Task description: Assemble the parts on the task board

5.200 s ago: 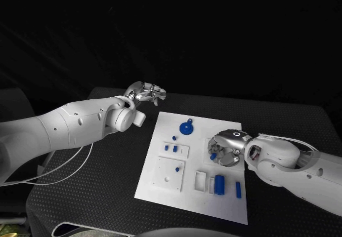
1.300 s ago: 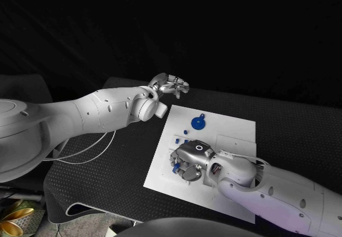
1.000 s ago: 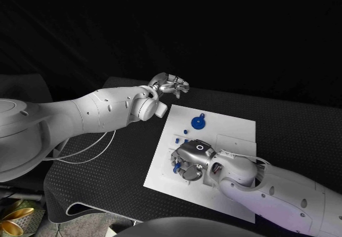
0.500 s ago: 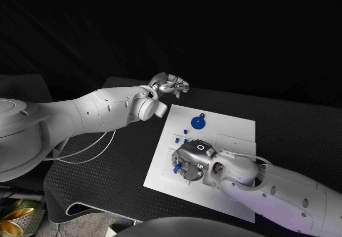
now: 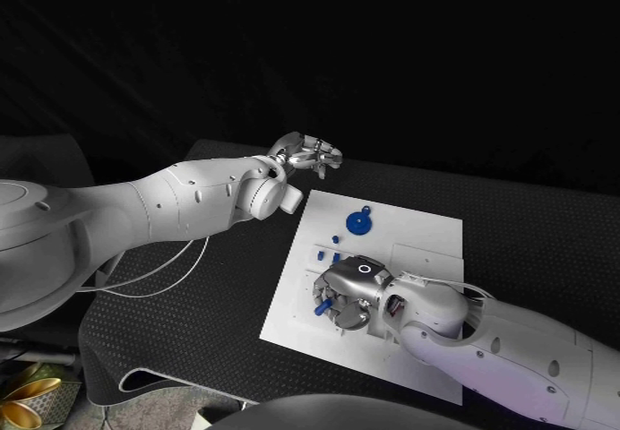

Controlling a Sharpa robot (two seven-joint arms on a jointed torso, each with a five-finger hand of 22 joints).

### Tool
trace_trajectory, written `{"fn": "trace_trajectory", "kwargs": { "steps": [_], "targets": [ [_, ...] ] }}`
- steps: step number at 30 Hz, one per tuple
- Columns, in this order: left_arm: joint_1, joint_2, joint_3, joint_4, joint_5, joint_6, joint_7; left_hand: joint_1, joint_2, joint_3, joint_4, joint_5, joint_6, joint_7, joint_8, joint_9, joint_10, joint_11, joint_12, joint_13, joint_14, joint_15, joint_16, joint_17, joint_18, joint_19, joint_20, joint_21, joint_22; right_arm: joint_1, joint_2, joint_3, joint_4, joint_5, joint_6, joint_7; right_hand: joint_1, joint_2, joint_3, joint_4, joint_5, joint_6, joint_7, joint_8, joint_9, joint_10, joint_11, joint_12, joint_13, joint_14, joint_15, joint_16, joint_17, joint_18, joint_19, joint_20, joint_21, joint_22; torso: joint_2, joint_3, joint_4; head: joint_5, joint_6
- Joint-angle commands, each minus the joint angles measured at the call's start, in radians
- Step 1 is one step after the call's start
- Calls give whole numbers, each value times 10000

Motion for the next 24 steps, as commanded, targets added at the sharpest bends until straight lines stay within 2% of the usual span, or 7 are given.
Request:
{"fn": "trace_trajectory", "kwargs": {
  "steps": [1,11,17,24],
  "targets": [
    [15,12,6,16,24,133,51,1,-57,-23,50,-69,-65,36,-69,13,-76,-16,34,16,-27,25,-69,16,5,-61,-428,-28,190,-58,83,-58,-19,-263,665,-143,-15,94,1,-82,22,34,11,22,18,86,5,-16,0,34,-10,-9,13,140,53,-30,-44,-7,-3,-5,-1,-3,-25],
    [16,12,5,17,24,135,39,-1,-61,-25,53,-69,-65,36,-70,15,-78,-15,36,17,-29,26,-70,18,4,-64,-427,-27,190,-32,302,-66,20,-363,622,-214,-35,100,-3,-97,23,25,15,16,22,76,11,-28,5,27,-7,-19,21,140,45,-26,-51,-3,-8,-6,15,-20,-51],
    [16,28,5,16,24,159,33,-1,-62,-25,56,-69,-64,37,-70,16,-78,-15,37,17,-30,26,-71,19,4,-66,-426,-27,190,-14,402,-75,46,-367,679,-212,-44,101,-2,-99,24,23,16,15,24,77,12,-30,8,27,-6,-21,25,140,45,-25,-52,-1,-10,-19,18,-23,-64],
    [17,16,5,17,24,154,22,-3,-64,-26,59,-69,-65,37,-71,17,-82,-13,37,17,-32,27,-72,20,3,-69,-425,-27,190,18,418,-171,48,-351,851,-217,-58,100,-5,-100,26,22,18,13,25,78,13,-32,11,27,-5,-24,29,140,45,-22,-52,1,-11,-16,7,-24,-105]
  ]
}}
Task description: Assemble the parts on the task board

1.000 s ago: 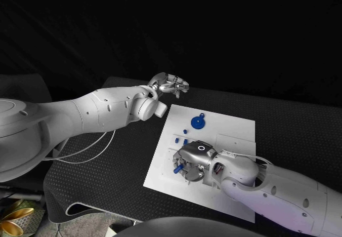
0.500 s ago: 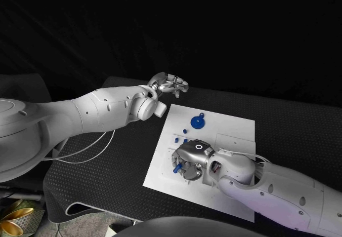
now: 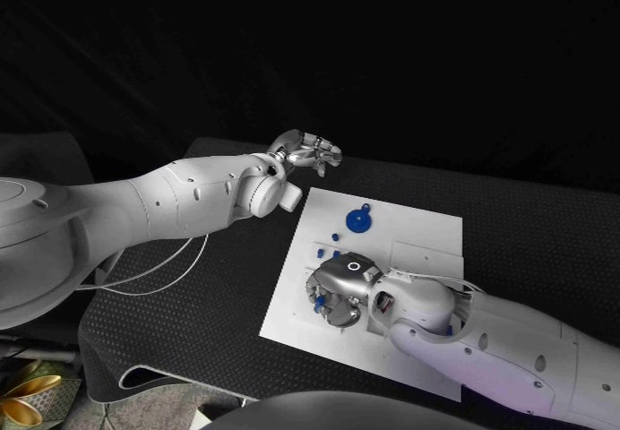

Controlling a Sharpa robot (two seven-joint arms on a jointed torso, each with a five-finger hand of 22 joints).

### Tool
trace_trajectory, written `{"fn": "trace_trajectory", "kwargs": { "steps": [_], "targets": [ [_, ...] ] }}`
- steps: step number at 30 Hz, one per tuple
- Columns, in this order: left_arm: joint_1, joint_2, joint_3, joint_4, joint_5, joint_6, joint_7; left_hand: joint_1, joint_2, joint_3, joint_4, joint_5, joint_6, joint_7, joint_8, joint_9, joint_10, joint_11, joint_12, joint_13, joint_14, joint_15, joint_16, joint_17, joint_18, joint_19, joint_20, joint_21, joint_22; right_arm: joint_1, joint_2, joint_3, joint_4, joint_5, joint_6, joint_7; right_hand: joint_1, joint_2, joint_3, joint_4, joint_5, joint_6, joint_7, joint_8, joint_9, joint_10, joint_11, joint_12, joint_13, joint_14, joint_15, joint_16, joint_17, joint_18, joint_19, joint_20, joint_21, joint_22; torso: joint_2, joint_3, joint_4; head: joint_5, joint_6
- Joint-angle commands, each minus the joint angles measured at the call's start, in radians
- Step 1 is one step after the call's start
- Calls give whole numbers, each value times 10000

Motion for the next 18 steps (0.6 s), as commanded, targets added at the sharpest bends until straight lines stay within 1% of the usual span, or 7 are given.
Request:
{"fn": "trace_trajectory", "kwargs": {
  "steps": [1,9,12,14,16,17,18],
  "targets": [
    [16,13,6,15,24,132,41,-2,-63,-26,59,-69,-65,37,-32,11,-85,-11,37,10,-32,27,-34,13,3,-69,-425,-27,190,-75,55,-94,66,-26,506,162,-22,62,-5,-45,27,26,17,16,11,79,11,-12,14,28,-7,-25,13,1130,7,-93,-5,-8,-1,2,-11,1,-21],
    [16,2,6,19,24,128,36,-1,-65,-26,60,-69,-66,37,-33,12,-89,-10,36,9,-34,28,-35,14,3,-72,-425,-27,191,-65,27,-120,59,1,661,164,-47,61,-4,-53,35,18,22,7,12,71,16,-23,18,21,-2,-37,18,1130,-3,-87,-12,-6,2,11,-13,-1,-30],
    [16,-1,6,13,24,126,35,-2,-67,-27,61,-69,-66,37,-33,12,-90,-10,37,9,-35,29,-36,15,3,-72,-424,-27,191,-61,18,-124,70,143,611,236,-76,42,10,-77,59,-4,32,-18,5,38,32,-51,21,-1,13,-66,20,1130,-37,-74,-33,-4,4,14,-14,-2,-36],
    [16,2,6,12,24,129,33,-1,-68,-27,61,-69,-67,37,-34,12,-91,-10,37,10,-35,29,-36,15,3,-73,-424,-27,191,-59,15,-125,79,242,514,272,-154,10,-43,-138,176,-27,49,-54,-6,5,54,-86,29,-21,34,-107,24,1130,-80,-52,-54,7,1,15,-12,0,-40],
    [16,5,6,14,24,137,29,-1,-68,-27,62,-69,-67,37,-34,12,-92,-9,37,9,-36,29,-36,15,3,-73,-424,-27,191,-55,18,-127,83,381,405,311,-324,-23,-257,-245,459,-53,64,-96,-12,-29,76,-130,46,-38,50,-155,40,1130,-117,-33,-65,37,1,15,-12,0,-40],
    [16,5,6,16,24,138,27,-1,-68,-27,62,-69,-67,37,-34,13,-92,-9,37,9,-36,29,-36,15,3,-74,-424,-27,190,-54,25,-127,79,400,329,336,-440,-104,-405,-300,585,-123,93,-146,-27,-104,114,-183,38,-85,74,-201,36,1130,-173,-13,-92,44,0,16,-9,-1,-42],
    [16,4,6,14,24,138,25,0,-68,-26,62,-69,-67,37,-34,13,-92,-9,37,9,-36,29,-36,15,3,-74,-424,-27,190,-53,31,-127,71,479,234,361,-562,-103,-623,-378,811,-199,124,-199,-42,-180,152,-240,33,-140,106,-255,35,1130,-251,14,-129,55,0,16,-9,-1,-42]
  ]
}}
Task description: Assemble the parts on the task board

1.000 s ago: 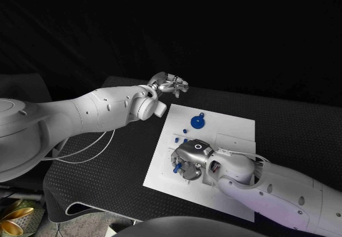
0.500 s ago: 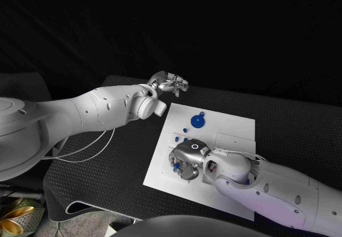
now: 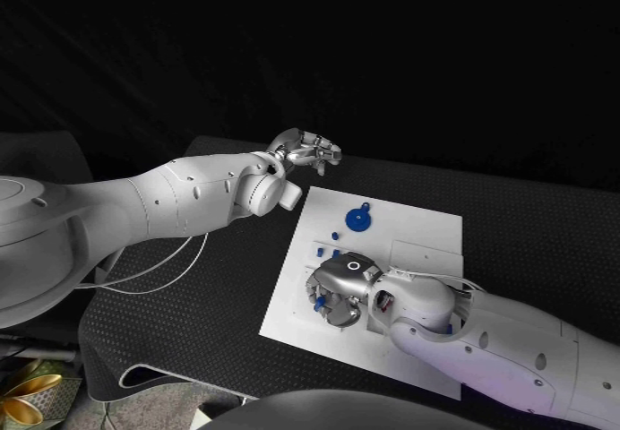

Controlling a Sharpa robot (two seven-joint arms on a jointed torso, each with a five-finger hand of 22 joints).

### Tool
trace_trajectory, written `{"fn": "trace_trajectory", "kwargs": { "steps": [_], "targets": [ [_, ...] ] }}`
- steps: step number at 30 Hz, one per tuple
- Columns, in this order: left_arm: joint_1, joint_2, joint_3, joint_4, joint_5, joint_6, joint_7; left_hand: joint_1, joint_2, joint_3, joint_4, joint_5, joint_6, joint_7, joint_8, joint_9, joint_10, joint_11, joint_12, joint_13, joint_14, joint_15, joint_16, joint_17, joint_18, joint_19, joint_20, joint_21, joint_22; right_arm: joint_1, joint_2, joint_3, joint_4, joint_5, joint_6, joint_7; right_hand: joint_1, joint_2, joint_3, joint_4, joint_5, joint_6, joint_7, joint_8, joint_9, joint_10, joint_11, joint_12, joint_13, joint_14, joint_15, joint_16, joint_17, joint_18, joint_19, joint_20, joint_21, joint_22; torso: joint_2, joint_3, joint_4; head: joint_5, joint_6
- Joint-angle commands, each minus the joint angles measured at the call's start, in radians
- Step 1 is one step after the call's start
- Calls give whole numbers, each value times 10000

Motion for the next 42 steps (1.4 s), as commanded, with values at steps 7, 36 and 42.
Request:
{"fn": "trace_trajectory", "kwargs": {
  "steps": [7,36,42],
  "targets": [
    [16,21,5,5,24,134,30,1,-73,0,34,-69,-71,39,-37,15,-97,-7,36,11,-37,29,-37,17,3,-76,-424,-27,190,-72,54,-85,18,568,-117,418,-357,-307,-1007,-306,631,-674,300,-471,-231,-690,340,-470,-127,-633,318,-503,-87,1199,-758,258,-507,-45,3,0,-5,6,7],
    [16,-80,-1,-55,18,152,-2,19,-84,5,29,-71,-78,42,-43,18,-109,-4,37,10,-47,33,-44,20,3,-88,-421,-29,190,502,-1027,105,895,2000,-1353,896,-552,-908,-2298,-224,990,-1804,358,-974,-565,-2612,656,-640,-757,-556,316,-477,133,1245,-650,285,-614,205,-9,-1,-21,-62,124],
    [14,-84,-10,-101,17,165,-4,23,-86,6,27,-71,-79,42,-44,19,-111,-4,36,10,-48,33,-45,21,3,-90,-421,-30,190,665,-1420,509,1105,2769,-1465,1081,-571,-936,-2446,-166,1041,-1916,261,-951,-551,-2964,549,-624,-841,-448,238,-436,187,1245,-521,227,-589,236,-9,15,-38,-121,234]
  ]
}}
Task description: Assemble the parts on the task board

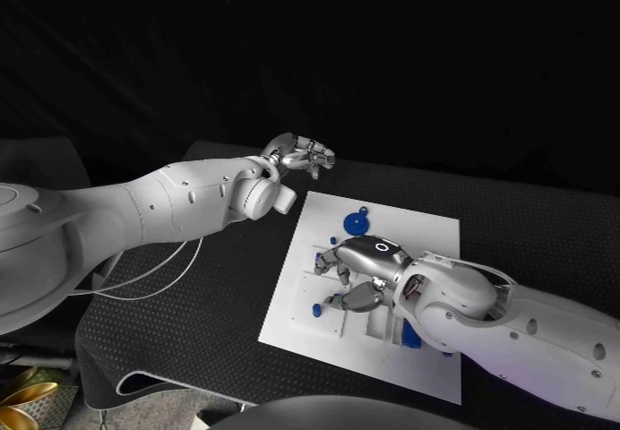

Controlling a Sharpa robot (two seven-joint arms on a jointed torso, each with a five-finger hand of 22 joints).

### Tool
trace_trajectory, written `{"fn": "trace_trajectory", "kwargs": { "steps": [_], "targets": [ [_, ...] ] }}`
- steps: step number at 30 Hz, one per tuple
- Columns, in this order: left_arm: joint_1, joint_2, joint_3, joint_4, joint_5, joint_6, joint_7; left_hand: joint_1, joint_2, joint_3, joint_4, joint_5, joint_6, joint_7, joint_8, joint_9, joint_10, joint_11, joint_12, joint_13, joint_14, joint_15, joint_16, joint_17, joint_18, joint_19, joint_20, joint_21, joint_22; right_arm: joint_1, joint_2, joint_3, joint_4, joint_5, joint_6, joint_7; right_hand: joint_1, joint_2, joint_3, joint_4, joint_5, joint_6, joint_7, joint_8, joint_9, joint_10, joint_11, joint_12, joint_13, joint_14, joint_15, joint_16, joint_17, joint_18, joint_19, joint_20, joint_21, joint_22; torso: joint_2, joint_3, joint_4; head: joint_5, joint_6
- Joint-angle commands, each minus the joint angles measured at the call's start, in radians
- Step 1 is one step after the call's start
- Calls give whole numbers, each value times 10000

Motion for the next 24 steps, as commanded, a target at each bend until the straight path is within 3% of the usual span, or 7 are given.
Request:
{"fn": "trace_trajectory", "kwargs": {
  "steps": [1,7,11,13,15,18,24],
  "targets": [
    [13,21,-3,-17,17,142,47,24,-86,6,27,-33,-35,14,-44,14,-39,-5,36,12,-46,31,-45,17,4,-87,-418,-30,190,70,-181,145,80,1243,-317,401,19,-94,-44,-7,59,-66,-12,-11,6,-114,-11,10,-16,69,9,53,14,-3,80,17,34,17,-9,12,-20,-51,88],
    [9,30,-54,-9,17,209,45,24,-81,7,29,-33,-36,15,-45,15,-44,-3,35,11,-48,32,-46,17,2,-89,-416,-30,190,493,-1115,290,82,3817,-245,551,288,169,203,140,-221,-401,17,-95,-28,159,172,319,59,192,131,75,61,-3,231,-40,42,35,-6,13,6,-286,230],
    [8,-82,-136,-14,17,168,44,5,-72,0,46,-35,-38,19,-47,17,-51,1,34,10,-52,37,-49,18,-2,-93,-411,-30,190,802,-1933,285,-31,5013,225,0,436,457,493,362,-489,-272,657,48,20,730,96,871,183,670,5,315,214,-3,722,-214,250,110,-26,-4,-51,-485,356],
    [7,-126,-147,-10,17,157,58,-2,-69,-2,54,-35,-37,20,-47,17,-53,2,34,10,-53,38,-49,19,-3,-94,-410,-30,191,883,-2262,282,36,5167,432,-822,243,517,411,505,-566,-110,612,161,67,1060,-63,1209,322,827,-133,428,326,-3,906,-280,347,157,-33,3,-73,-668,408],
    [6,-168,-154,1,17,131,72,-6,-64,-3,59,-35,-36,19,-47,18,-53,3,34,11,-54,39,-50,19,-4,-95,-409,-30,190,918,-2568,272,65,5238,564,-1443,-544,916,291,1263,-1389,24,540,265,123,1388,-196,1628,535,888,-232,501,442,-3,988,-295,372,153,-48,17,-109,-839,434],
    [5,-257,-163,49,-3,121,75,-4,-55,0,62,-33,-35,18,-46,19,-53,3,35,11,-54,39,-50,20,-3,-96,-409,-30,191,942,-2896,232,148,5749,1145,-2048,-1189,728,516,2204,-1544,328,312,614,473,1677,-523,2798,1295,1132,-528,798,813,-3,1352,-548,555,223,-62,27,-129,-1085,462],
    [-84,-372,-213,189,-8,127,77,-1,-54,1,62,-33,-32,17,-45,20,-54,2,36,11,-55,39,-51,20,-2,-97,-409,-29,191,1036,-3475,-51,429,7976,1736,-2674,-931,521,-126,2022,-1489,291,160,825,1080,81,-828,7081,4521,1040,-850,3303,2935,-4,1973,-1038,2295,509,-119,81,-208,-1632,376]
  ]
}}
